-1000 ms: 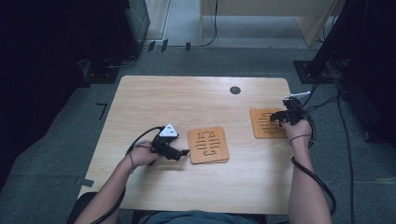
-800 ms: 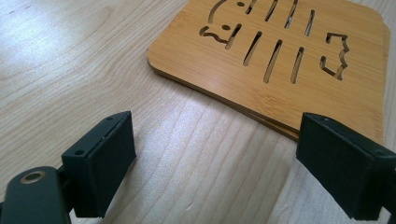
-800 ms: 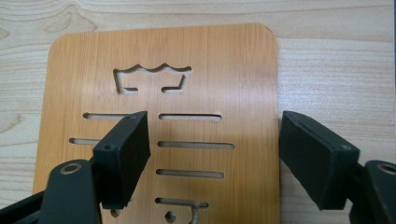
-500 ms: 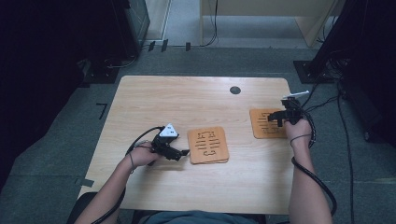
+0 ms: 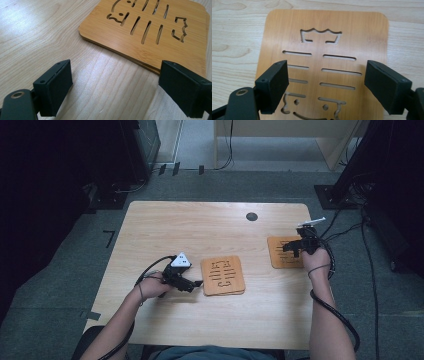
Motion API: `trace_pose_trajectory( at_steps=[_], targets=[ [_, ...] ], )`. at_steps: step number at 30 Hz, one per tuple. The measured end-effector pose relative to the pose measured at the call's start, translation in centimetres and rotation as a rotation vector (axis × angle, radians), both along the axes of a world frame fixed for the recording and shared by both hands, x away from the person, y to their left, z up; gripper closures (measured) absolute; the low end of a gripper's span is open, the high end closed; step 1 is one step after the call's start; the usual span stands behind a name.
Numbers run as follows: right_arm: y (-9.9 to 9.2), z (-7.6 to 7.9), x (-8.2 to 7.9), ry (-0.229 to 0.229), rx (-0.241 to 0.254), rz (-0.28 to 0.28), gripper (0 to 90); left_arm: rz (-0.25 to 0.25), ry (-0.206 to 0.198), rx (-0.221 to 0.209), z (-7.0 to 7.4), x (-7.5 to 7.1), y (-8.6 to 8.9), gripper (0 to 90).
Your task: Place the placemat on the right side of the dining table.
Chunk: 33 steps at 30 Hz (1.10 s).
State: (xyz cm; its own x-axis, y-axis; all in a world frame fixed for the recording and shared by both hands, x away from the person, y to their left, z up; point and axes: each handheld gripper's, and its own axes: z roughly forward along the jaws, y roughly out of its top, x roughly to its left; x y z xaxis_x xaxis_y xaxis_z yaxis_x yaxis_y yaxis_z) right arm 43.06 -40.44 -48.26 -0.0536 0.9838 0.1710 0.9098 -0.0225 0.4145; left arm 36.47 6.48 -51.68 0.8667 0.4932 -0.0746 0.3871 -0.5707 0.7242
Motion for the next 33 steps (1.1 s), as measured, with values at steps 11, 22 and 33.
trace_pose_trajectory(
  at_steps=[11, 22, 33],
  targets=[
    [1.8, 0.1, -0.2, 0.007, -0.013, 0.048, 19.4, 0.01, -0.004, 0.005, 0.0, -0.1, -0.1, 10.8],
    [3.5, -0.1, -0.8, 0.016, -0.025, 0.089, 19.2, 0.0, -0.021, 0.024, 0.0, -0.1, -0.4, 10.0],
    [5.4, 0.1, -1.6, 0.014, -0.028, 0.131, 19.2, -0.008, -0.013, 0.012, 0.0, 0.1, -0.3, 10.0]
  ],
)
